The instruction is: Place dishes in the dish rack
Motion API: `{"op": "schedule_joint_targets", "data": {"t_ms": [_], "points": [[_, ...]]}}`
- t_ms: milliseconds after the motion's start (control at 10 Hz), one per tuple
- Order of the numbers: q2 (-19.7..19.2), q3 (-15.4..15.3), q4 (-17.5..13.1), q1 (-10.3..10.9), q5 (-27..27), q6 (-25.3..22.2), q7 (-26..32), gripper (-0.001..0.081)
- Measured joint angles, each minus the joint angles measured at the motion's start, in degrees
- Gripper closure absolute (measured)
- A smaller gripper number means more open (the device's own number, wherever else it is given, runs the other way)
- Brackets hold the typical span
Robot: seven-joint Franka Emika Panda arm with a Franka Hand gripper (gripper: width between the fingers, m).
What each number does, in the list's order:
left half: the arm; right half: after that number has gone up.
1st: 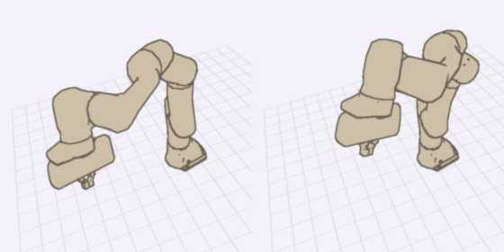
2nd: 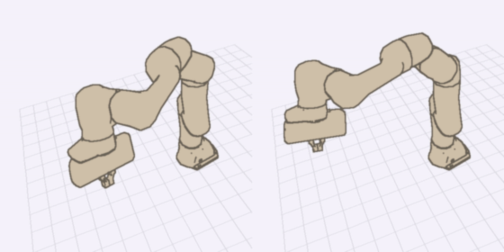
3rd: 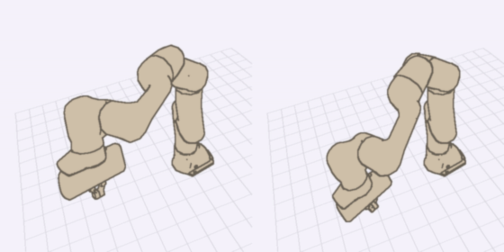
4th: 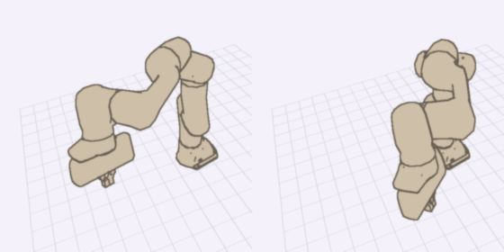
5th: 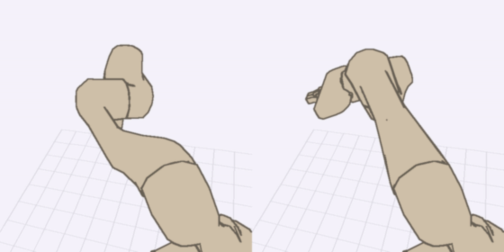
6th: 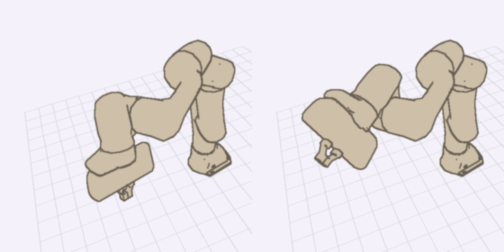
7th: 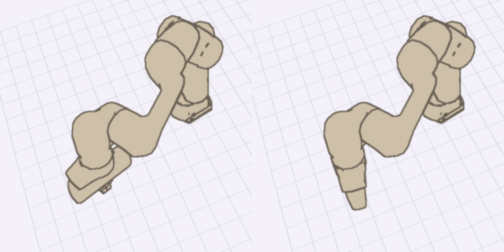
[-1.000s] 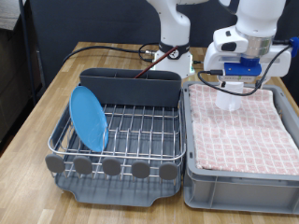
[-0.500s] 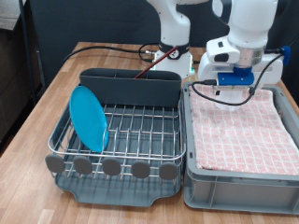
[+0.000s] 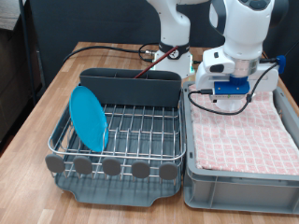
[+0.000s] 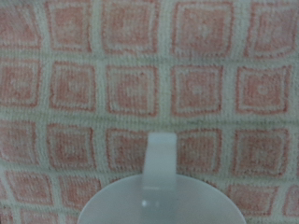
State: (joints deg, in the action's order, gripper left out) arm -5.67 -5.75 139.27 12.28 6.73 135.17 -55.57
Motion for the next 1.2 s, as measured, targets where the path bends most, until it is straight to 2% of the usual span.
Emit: {"op": "schedule_joint_targets", "data": {"t_ms": [100,200,300,400,600,700,800,1200], "points": [[-0.3,0.0,0.1,0.0,0.4,0.4,0.2,0.0103],[-0.5,0.0,0.3,0.0,0.8,0.9,0.5,0.0103],[-0.6,0.0,0.6,0.0,1.1,1.4,0.8,0.0266],[-0.7,0.0,0.9,0.0,1.3,2.1,0.9,0.0266],[-1.1,0.0,1.2,0.0,1.8,3.1,1.2,0.0612],[-1.2,0.0,1.2,0.0,1.9,3.2,1.2,0.0612],[-1.2,0.1,1.2,0.0,1.9,3.2,1.2,0.0735],[-0.6,0.8,0.1,0.0,1.4,2.1,1.0,0.0735]]}}
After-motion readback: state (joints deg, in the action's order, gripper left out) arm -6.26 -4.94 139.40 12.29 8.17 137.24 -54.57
